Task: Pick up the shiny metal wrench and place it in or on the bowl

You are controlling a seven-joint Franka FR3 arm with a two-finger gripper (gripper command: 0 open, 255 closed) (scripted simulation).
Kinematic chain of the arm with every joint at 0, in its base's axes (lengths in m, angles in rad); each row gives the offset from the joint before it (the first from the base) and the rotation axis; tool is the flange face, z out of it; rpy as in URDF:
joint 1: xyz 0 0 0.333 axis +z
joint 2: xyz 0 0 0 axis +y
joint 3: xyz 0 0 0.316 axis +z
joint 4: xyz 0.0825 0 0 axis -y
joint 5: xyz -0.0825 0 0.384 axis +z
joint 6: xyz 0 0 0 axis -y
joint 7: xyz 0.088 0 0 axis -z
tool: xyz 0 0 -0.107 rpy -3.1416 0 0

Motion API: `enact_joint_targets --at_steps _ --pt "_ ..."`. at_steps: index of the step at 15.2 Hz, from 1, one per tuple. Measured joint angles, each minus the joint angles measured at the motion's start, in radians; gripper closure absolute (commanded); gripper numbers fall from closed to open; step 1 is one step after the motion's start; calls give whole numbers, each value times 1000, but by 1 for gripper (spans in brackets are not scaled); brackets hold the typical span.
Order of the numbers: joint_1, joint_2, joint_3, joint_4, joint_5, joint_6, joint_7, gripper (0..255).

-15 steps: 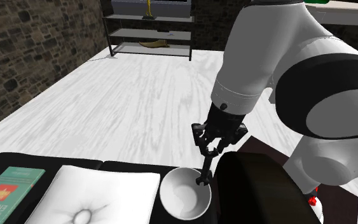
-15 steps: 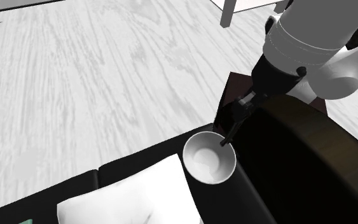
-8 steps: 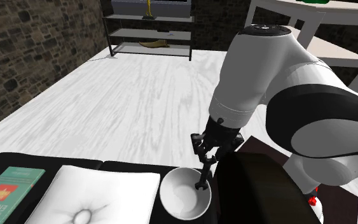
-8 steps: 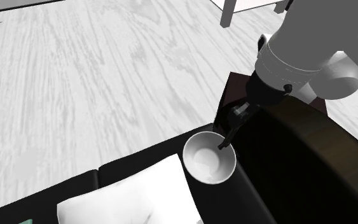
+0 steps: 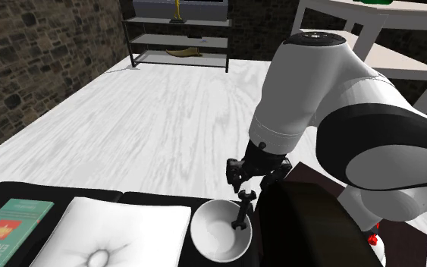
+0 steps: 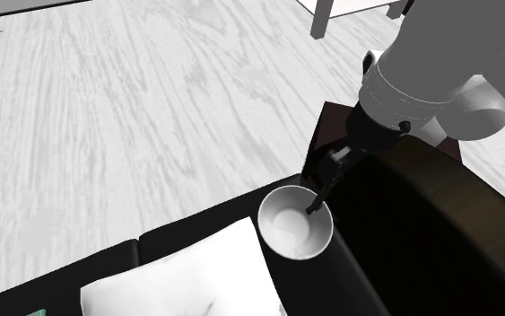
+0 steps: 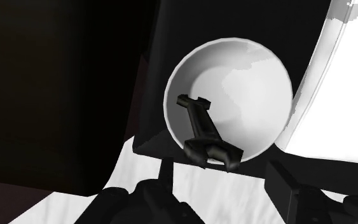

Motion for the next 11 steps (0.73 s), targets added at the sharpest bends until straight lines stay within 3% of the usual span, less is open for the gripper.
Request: enact_joint_targets --at_steps 5,11 --pt "0 0 0 0 0 0 0 0" --pt "-7 -20 -57 100 -44 -121 8 0"
